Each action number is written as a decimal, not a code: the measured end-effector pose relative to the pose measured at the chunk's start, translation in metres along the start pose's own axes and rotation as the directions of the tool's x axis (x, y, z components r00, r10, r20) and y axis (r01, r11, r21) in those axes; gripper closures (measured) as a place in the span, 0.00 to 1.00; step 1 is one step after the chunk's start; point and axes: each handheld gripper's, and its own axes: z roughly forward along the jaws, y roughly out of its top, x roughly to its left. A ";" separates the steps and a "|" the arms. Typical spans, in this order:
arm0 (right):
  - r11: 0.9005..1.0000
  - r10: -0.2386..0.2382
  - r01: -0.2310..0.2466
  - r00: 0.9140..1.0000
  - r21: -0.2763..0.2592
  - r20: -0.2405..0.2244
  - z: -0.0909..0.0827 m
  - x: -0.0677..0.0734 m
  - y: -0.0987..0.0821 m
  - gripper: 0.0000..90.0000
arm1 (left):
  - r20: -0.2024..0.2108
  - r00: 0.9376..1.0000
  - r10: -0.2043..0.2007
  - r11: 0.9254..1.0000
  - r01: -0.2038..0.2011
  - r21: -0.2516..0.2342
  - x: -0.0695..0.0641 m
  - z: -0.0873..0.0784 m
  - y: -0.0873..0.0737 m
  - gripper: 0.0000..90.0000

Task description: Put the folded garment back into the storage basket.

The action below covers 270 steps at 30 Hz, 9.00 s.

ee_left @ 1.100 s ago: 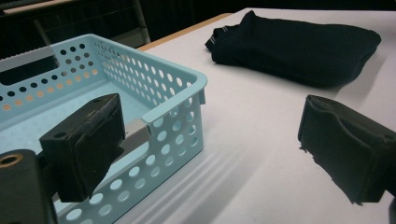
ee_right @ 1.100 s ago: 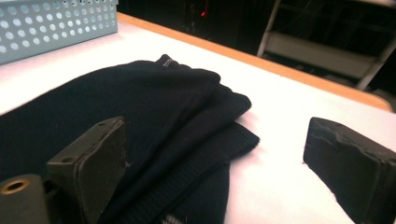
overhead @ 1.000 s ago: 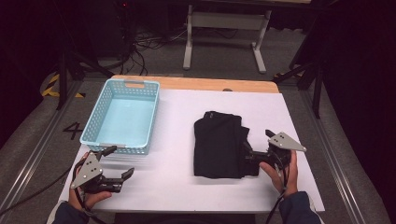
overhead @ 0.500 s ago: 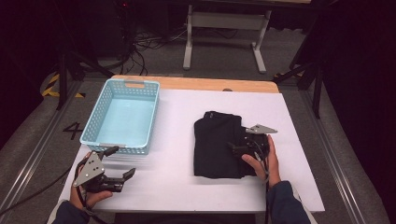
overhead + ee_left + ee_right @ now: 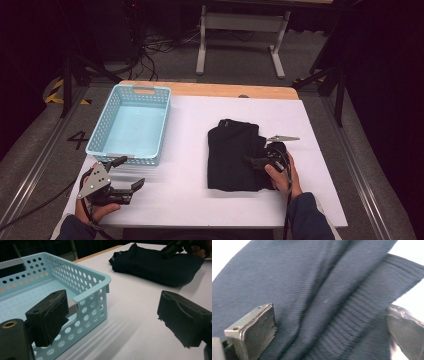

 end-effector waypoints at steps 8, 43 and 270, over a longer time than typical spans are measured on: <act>0.998 -0.048 0.050 0.997 0.028 -0.055 0.004 0.008 0.002 0.00 | 0.013 1.000 0.017 1.000 -0.017 0.021 -0.001 0.006 -0.001 0.12; 0.989 -0.123 0.082 0.923 -0.125 -0.365 -0.007 0.019 0.007 0.65 | 0.020 1.000 0.013 1.000 -0.014 0.019 0.000 0.004 -0.002 0.13; 0.813 -0.510 0.476 0.860 -0.335 -0.017 0.012 0.162 0.144 0.47 | 0.112 0.991 0.066 0.997 -0.070 0.027 -0.012 0.008 -0.007 0.12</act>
